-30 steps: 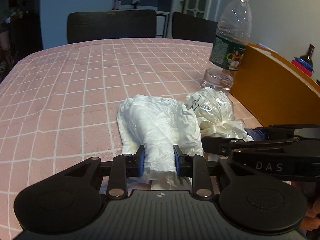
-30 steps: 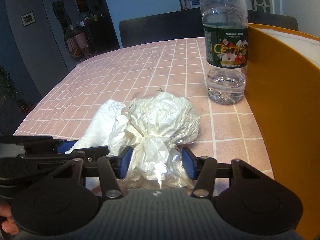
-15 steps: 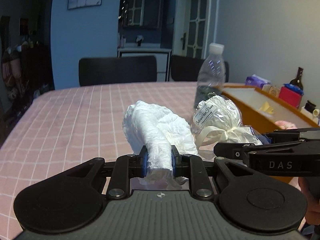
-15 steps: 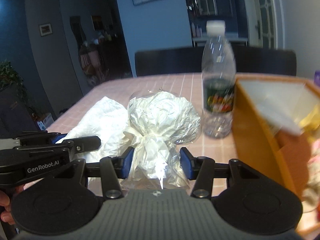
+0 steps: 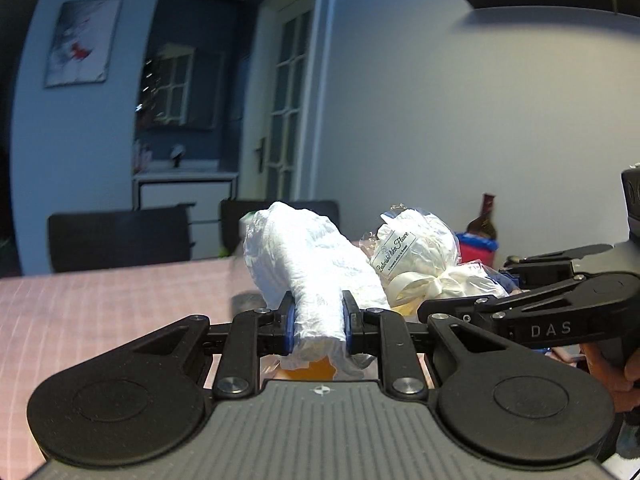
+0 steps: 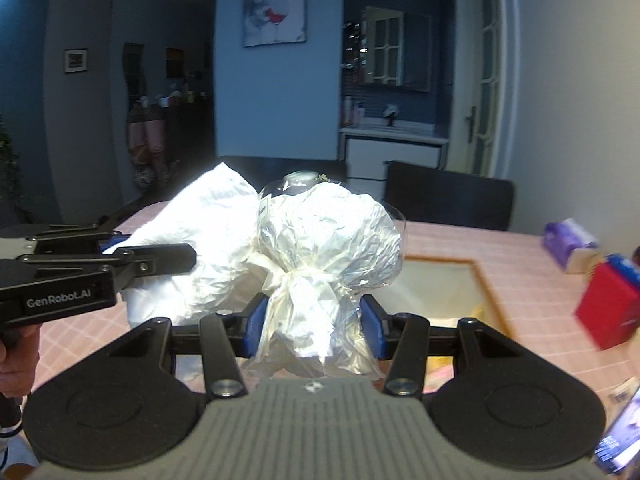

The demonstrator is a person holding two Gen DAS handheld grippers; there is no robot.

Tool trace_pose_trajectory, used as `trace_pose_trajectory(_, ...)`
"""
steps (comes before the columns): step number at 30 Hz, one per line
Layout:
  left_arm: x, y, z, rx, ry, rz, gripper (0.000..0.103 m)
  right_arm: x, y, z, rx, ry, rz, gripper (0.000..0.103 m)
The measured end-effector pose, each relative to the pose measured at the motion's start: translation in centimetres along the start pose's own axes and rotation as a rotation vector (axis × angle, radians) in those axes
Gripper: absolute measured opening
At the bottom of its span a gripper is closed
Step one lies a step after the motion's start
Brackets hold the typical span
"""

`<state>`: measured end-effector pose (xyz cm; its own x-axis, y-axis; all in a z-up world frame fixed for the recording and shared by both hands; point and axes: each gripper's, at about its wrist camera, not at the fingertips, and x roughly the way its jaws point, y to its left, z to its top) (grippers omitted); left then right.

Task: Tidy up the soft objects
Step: 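Lift the white wrapper and bag and carry both over the orange box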

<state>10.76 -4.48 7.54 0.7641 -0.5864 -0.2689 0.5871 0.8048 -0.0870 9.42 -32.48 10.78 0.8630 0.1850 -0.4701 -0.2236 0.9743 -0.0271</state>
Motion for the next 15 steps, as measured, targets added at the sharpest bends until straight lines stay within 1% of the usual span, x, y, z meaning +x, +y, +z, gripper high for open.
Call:
trace_pose_trajectory(3, 2.8, -1.0, 1.2, 0.002, 0.001, -0.041, 0.024, 0.6, -2.7, 1.2, -0.003, 0.006, -0.034, 0.049)
trace_pose_trajectory(6, 6.0, -1.6, 1.7, 0.002, 0.017, -0.054, 0.024, 2.1, -5.1, 2.2, 0.009, 0.035, -0.031, 0.049)
trace_pose_trajectory(8, 7.9, -1.8, 1.7, -0.009, 0.042, -0.067, 0.024, 3.6, -6.4, 2.3, 0.011, 0.058, -0.036, 0.05)
trace_pose_trajectory(11, 11.1, -1.6, 1.7, -0.015, 0.085, -0.058, 0.024, 6.7, -8.7, 2.1, 0.034, 0.101, -0.051, 0.05)
trace_pose_trajectory(15, 14.7, -1.6, 0.7, 0.02, 0.154, -0.034, 0.024, 10.8, -11.1, 1.1, 0.099, 0.166, -0.048, 0.05)
